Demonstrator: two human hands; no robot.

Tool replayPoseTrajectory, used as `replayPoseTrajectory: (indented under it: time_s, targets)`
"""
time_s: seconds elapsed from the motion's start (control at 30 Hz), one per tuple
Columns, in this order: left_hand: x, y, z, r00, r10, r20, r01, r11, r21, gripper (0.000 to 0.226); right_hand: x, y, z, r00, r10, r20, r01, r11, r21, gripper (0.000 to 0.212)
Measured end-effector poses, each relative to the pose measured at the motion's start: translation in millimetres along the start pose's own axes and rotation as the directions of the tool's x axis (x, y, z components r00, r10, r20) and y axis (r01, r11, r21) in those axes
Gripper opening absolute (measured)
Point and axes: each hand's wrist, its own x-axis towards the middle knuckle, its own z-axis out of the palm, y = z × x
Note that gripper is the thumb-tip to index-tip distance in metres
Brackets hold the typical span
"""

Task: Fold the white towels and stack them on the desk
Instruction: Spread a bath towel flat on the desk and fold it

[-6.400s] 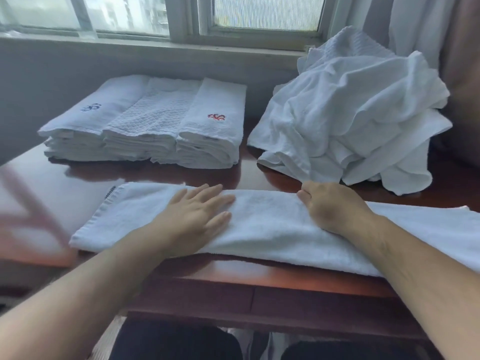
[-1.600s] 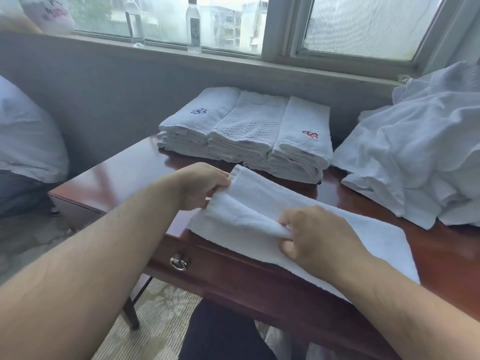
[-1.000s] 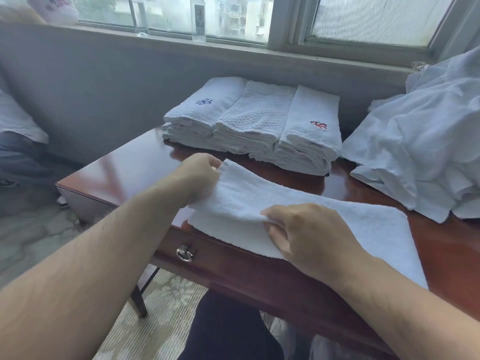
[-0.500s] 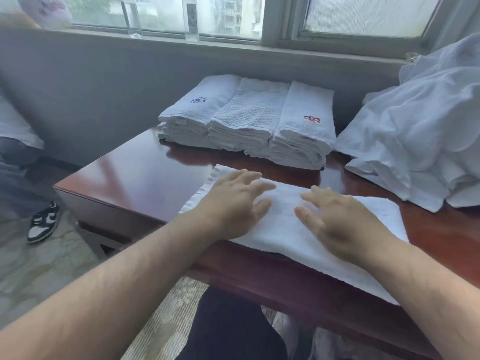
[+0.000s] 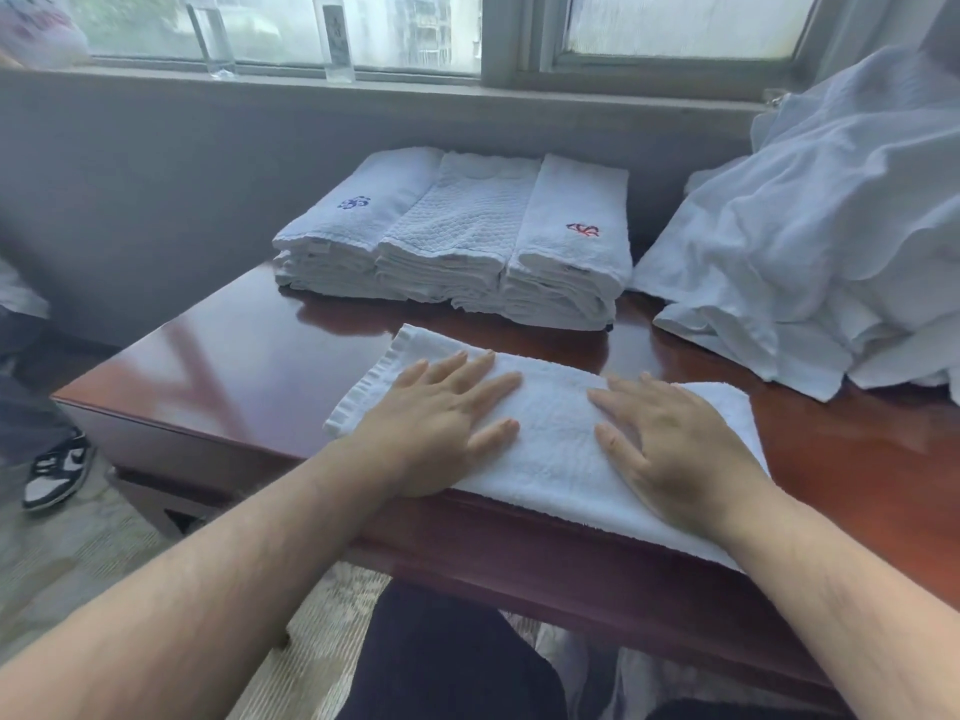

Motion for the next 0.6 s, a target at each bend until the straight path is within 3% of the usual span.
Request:
replayPoseTrajectory:
  time_s: [0.07, 0.17, 0.27, 0.33, 0.4, 0.47, 0.6]
  targets:
    - [-1.7, 4.3, -2.2, 1.000, -0.001, -0.030, 0.001, 1.000, -0.016, 0.064, -7.5, 8.3, -1.6, 0.996, 0.086, -0.034, -0.088, 0.995, -0.047, 0.053]
    - [-7.7, 25.7, -3.3, 0.978, 0.109, -0.180, -0.133, 0.983, -0.127, 0.052, -19.0, 16.7, -6.1, 0.949, 0.297, -0.107, -0.273, 0.941, 0.200, 0.051]
    - [-18.6, 50.9, 8.4, 0.965, 0.230, -0.124, -0.240, 0.968, -0.070, 0.080, -31.8, 24.7, -14.6, 0.853, 0.499, -0.153, -0.388, 0.802, 0.454, 0.057]
    - [-21.8, 54.8, 16.3, 0.965, 0.245, -0.094, -0.238, 0.968, 0.081, 0.097, -37.9, 30.7, -27.2, 0.773, 0.633, -0.041, -0.461, 0.606, 0.648, 0.055]
    - [-22.1, 52.5, 18.8, 0.959, 0.266, -0.094, -0.247, 0.954, 0.170, 0.102, -40.5, 35.0, -38.7, 0.765, 0.621, 0.172, -0.464, 0.344, 0.816, 0.041]
    - [-23.4, 51.0, 18.0, 0.950, 0.298, -0.090, -0.277, 0.941, 0.192, 0.100, -46.4, 32.6, -42.0, 0.811, 0.504, 0.297, -0.447, 0.208, 0.870, 0.034]
    - [-31.4, 49.6, 20.7, 0.936, 0.312, -0.161, -0.293, 0.947, 0.135, 0.089, -53.6, 21.0, -42.9, 0.878, 0.420, 0.228, -0.266, 0.033, 0.963, 0.066]
